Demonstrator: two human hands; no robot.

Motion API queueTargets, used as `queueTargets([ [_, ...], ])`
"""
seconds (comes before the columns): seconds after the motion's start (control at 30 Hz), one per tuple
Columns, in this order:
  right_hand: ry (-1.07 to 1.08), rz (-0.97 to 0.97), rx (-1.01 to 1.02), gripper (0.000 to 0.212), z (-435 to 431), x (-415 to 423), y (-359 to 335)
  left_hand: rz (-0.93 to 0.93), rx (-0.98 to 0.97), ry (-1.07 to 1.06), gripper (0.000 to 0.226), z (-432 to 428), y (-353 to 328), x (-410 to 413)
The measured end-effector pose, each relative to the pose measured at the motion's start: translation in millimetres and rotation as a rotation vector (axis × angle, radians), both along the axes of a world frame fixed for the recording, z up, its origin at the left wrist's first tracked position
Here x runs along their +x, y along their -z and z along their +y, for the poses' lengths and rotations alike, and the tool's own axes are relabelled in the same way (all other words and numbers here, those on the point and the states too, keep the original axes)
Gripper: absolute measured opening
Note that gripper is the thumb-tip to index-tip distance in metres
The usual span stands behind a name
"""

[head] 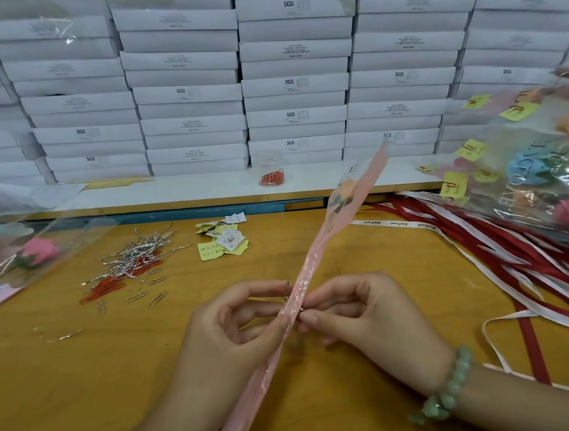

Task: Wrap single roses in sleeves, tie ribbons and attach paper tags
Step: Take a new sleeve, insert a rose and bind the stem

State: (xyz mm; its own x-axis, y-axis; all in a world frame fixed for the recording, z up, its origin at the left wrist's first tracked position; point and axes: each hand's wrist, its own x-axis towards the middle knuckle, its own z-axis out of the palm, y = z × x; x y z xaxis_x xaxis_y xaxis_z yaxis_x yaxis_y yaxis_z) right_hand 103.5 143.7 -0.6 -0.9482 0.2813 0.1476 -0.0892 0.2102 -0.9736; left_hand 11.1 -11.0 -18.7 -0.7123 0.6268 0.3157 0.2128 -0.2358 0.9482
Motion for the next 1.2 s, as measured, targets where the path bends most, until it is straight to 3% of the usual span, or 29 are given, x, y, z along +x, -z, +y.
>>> queueTargets([
  [0.3,0.013,0.000,0.053,0.008,2,-1,0,0.156,-0.053,-0.008,0.027,0,-2,5],
  [0.6,-0.032,-0.065,-0.150,0.022,-1,0,-4,0.289,-0.145,-0.078,0.032,0,-3,8],
  [0.77,-0.030,-0.131,-0.232,0.014,-1,-1,-3,0.292,-0.134,-0.072,0.027,1,-3,8],
  [1.0,-0.056,-0.267,-0.533,0.015,-2,-3,-6,0.195,-0.022,-0.065,0.023,1,-2,5],
  [1.2,-0.184,-0.457,-0.962,0.010,-3,-4,-12,0.234,-0.007,-0.018,0.025,-1,-4,8],
])
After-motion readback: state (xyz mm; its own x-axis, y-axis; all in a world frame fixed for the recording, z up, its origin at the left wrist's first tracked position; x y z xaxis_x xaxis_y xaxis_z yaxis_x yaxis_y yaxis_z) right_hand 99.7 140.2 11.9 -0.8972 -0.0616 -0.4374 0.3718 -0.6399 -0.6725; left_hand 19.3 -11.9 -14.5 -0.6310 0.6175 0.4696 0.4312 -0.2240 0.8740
